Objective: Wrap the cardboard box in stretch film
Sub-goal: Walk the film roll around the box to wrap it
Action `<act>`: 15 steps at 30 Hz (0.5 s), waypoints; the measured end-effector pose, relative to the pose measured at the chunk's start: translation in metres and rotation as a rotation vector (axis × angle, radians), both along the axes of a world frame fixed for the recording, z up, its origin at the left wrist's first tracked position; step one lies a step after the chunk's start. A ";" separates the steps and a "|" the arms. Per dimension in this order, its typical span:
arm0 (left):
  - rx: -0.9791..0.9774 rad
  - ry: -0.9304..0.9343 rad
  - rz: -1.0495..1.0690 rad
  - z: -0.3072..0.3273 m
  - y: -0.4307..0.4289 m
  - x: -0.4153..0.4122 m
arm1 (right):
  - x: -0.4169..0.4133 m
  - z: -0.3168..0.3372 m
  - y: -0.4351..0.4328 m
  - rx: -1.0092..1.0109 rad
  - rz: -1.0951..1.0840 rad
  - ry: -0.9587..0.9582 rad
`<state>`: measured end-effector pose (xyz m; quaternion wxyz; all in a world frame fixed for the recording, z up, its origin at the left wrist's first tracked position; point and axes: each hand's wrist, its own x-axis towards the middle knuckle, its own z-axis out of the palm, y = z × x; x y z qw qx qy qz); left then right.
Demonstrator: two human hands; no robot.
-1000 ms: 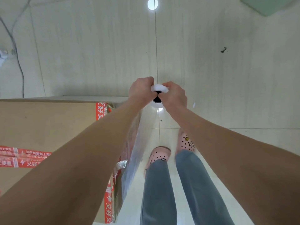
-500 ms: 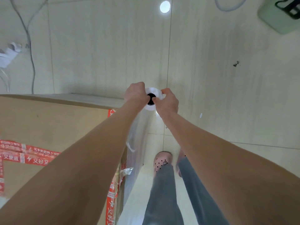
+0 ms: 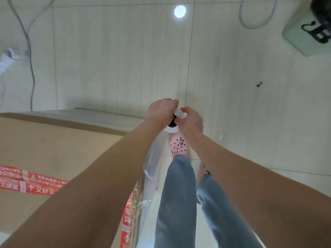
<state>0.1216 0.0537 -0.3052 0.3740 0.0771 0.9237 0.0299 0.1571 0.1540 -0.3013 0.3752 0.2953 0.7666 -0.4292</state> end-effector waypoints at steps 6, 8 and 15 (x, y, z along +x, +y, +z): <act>0.073 -0.006 0.461 -0.003 -0.034 -0.022 | -0.028 -0.002 -0.021 -0.060 -0.150 -0.006; 0.089 -0.011 0.576 -0.005 -0.045 -0.029 | -0.036 -0.001 -0.030 -0.080 -0.151 -0.038; 0.138 -0.079 0.851 -0.005 -0.072 -0.049 | -0.067 -0.002 -0.058 -0.062 -0.132 0.000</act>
